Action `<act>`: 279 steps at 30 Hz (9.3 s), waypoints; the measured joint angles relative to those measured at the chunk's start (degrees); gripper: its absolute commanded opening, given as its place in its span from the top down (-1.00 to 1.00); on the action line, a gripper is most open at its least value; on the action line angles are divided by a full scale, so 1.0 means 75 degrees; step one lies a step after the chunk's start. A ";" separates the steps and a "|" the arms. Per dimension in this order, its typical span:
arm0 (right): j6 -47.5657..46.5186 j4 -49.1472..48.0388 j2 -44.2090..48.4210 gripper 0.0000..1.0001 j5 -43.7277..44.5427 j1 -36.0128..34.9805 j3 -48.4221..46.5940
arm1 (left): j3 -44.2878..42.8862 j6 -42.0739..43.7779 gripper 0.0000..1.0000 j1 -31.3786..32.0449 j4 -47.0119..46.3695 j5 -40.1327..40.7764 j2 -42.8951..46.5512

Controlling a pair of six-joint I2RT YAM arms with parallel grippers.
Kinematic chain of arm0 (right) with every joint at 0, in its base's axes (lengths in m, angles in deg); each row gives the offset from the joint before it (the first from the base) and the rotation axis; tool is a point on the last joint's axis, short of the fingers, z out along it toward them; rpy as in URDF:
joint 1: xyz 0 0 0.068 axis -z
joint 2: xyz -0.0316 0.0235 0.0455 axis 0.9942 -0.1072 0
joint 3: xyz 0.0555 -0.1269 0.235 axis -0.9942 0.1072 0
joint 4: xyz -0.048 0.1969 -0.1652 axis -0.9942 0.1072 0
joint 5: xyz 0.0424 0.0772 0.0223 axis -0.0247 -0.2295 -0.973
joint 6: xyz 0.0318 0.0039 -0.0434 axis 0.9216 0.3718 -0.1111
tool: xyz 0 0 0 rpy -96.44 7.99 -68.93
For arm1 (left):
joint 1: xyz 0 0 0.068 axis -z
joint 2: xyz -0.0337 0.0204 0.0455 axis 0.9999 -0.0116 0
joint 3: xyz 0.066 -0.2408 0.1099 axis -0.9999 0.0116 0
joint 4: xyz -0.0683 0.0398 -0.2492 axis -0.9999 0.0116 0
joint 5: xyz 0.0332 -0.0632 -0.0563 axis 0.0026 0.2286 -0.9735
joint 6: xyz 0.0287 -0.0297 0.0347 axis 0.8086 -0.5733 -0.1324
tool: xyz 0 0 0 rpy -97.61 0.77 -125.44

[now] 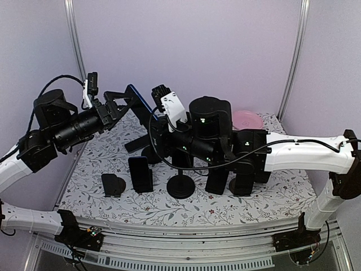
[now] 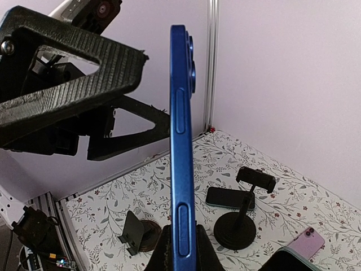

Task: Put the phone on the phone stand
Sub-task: Pass from the right arm to the left, then place the phone on the phone stand, then reset both arms

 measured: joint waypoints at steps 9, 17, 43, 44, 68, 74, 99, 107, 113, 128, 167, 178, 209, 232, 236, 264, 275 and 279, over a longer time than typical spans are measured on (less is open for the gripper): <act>-0.0297 0.0111 -0.0026 0.96 0.0204 -0.0157 -0.0009 | -0.0195 -0.0201 -0.79 0.0006 0.0012 0.0175 -0.0341; -0.0408 0.0125 -0.0029 0.96 0.0291 -0.0207 -0.0009 | -0.0207 -0.0388 -0.44 0.0017 -0.0102 0.0286 -0.0391; 0.0102 0.0711 0.0096 -0.98 0.0382 -0.0242 -0.0399 | -0.0154 0.0082 0.22 0.0017 0.0635 0.1011 -0.0111; 0.0137 0.0772 0.0149 -0.97 0.0423 -0.0242 -0.0385 | -0.0154 0.0128 0.22 0.0017 0.0758 0.1142 -0.0017; 0.1795 0.2055 0.3456 -0.98 0.0970 0.0720 0.1842 | 0.0985 0.0408 0.20 -0.0181 0.3381 0.4074 0.1311; 0.2017 0.2145 0.3908 -0.98 0.1043 0.0761 0.2189 | 0.1533 0.0356 0.20 -0.0504 0.3617 0.4264 0.1244; 0.2136 0.2224 0.4453 -0.98 0.1157 0.0761 0.2681 | 0.3383 0.1070 0.15 -0.0842 0.2527 0.5091 -0.0146; 0.2136 0.2259 0.4517 -0.98 0.1157 0.0761 0.2713 | 0.3861 0.1504 0.17 -0.0842 0.1935 0.5100 -0.0093; 0.2165 0.2270 0.4538 -0.98 0.1157 0.0761 0.2777 | 0.3899 0.1728 0.15 -0.0842 0.1664 0.4957 -0.0070; 0.2299 0.2288 0.4692 -0.98 0.1128 0.0761 0.2961 | 0.3864 0.1090 0.15 -0.0842 0.2043 0.4966 -0.0705; 0.2270 0.2250 0.4765 -0.98 0.1090 0.0761 0.3107 | 0.4097 0.0860 0.01 -0.0632 0.1603 0.5234 -0.0892; 0.2270 0.2197 0.4756 -0.98 0.0962 0.0761 0.3107 | 0.4097 0.0892 -0.08 -0.0603 0.1600 0.5237 -0.0892; 0.2270 0.2145 0.4663 -0.98 0.0912 0.0761 0.3107 | 0.4095 0.0962 -0.67 -0.0586 0.1582 0.5109 -0.0729; 0.2270 0.2142 0.4546 -0.98 0.0901 0.0761 0.3107 | 0.3914 0.0959 -0.93 -0.0577 0.1612 0.5077 -0.0178; 0.2270 0.2142 0.4497 -0.98 0.0903 0.0761 0.3107 | 0.3751 0.0988 -0.93 -0.0577 0.1629 0.4989 0.0029; 0.2789 0.2938 0.7020 -0.98 0.1577 0.1728 0.5141 | 0.2250 0.1999 -0.93 -0.0577 0.1961 0.3156 0.1046; 0.3506 0.4427 0.9127 -0.98 0.2285 0.1775 0.5485 | 0.2133 0.2189 -0.93 -0.0577 0.2425 0.3040 0.1751; 0.3786 0.5097 0.9221 -0.98 0.2521 0.1784 0.5496 | 0.2104 0.2186 -0.93 -0.0577 0.2684 0.2987 0.2060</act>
